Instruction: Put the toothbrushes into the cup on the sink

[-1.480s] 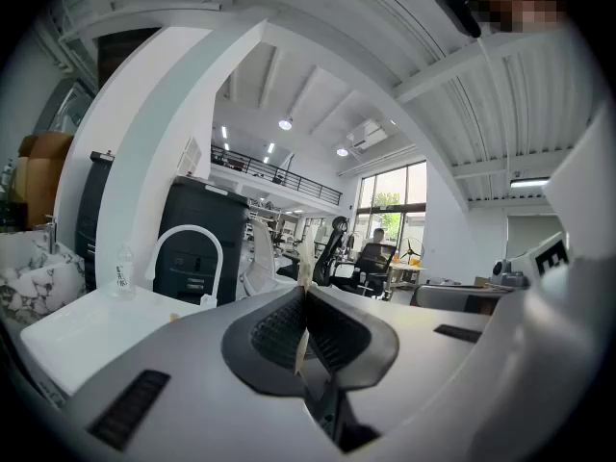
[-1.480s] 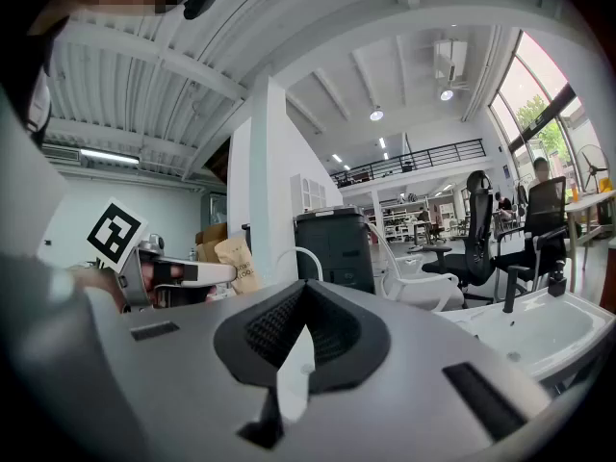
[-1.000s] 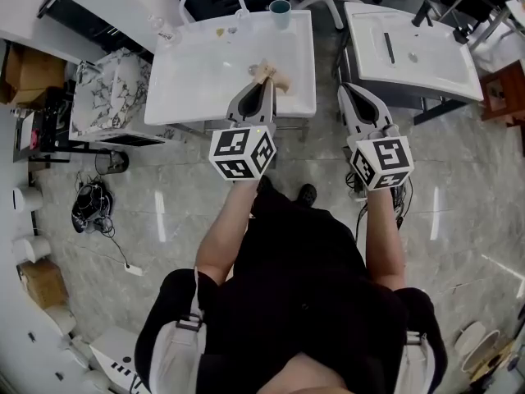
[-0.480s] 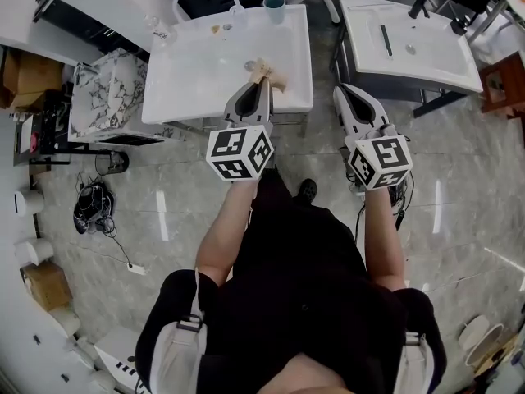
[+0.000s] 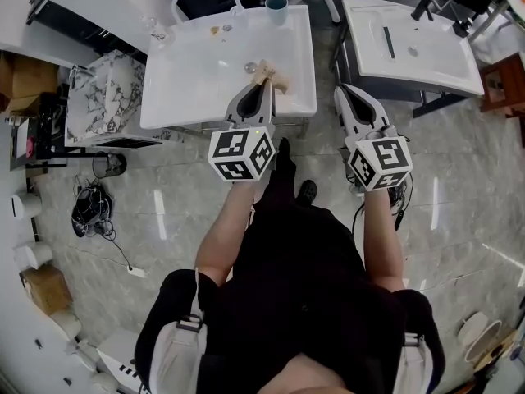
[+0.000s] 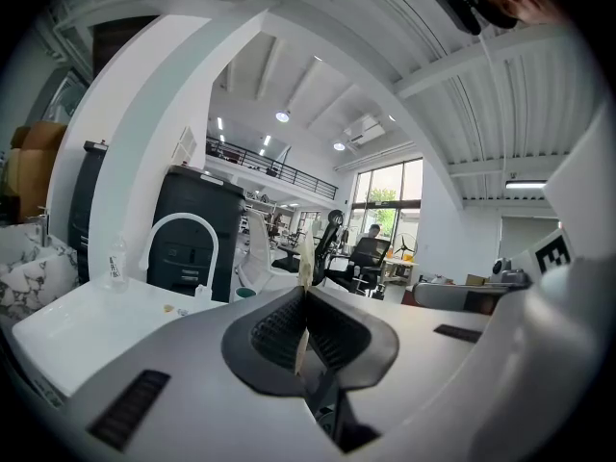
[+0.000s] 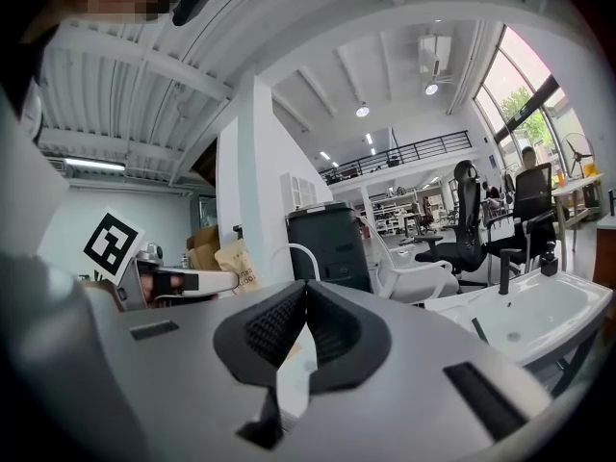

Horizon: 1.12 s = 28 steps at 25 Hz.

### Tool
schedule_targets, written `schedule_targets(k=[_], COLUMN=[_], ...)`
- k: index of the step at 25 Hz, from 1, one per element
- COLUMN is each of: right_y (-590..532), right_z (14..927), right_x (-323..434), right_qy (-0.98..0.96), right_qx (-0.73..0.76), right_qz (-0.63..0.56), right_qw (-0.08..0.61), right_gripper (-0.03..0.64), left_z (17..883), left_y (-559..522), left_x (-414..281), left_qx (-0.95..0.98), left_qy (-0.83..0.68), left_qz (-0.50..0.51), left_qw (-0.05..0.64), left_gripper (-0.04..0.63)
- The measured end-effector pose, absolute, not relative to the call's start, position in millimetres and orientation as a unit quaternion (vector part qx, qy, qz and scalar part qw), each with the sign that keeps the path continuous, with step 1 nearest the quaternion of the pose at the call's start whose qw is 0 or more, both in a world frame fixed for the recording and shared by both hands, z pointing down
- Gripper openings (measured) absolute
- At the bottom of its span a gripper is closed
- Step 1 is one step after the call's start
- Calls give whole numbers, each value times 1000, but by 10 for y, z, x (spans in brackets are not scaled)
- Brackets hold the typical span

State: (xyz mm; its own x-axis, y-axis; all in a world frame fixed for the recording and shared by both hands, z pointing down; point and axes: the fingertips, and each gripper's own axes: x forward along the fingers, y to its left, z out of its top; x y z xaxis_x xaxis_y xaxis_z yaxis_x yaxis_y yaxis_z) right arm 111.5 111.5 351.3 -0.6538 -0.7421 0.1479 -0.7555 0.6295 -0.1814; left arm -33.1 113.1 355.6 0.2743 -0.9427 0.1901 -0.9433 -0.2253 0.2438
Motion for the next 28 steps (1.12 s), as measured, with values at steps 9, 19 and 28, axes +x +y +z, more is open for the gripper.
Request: schedule_targets(k=[9, 19, 28], right_y=[496, -251, -582], right_z=[3434, 3391, 3431], right_x=[892, 719, 525], right_qy=[-901, -895, -891], right_qx=[420, 433, 440], right_qz=[108, 101, 101], right_qw=[31, 39, 54], right_gripper=[31, 29, 31], left_z=[3551, 3568, 3625], left_y=[472, -345, -776], left_x=[-545, -710, -874], left_qx=[788, 796, 805], left_qy=[-595, -582, -571], left_qz=[-2, -6, 2], left_qw=[161, 165, 164], left_gripper=[15, 15, 15])
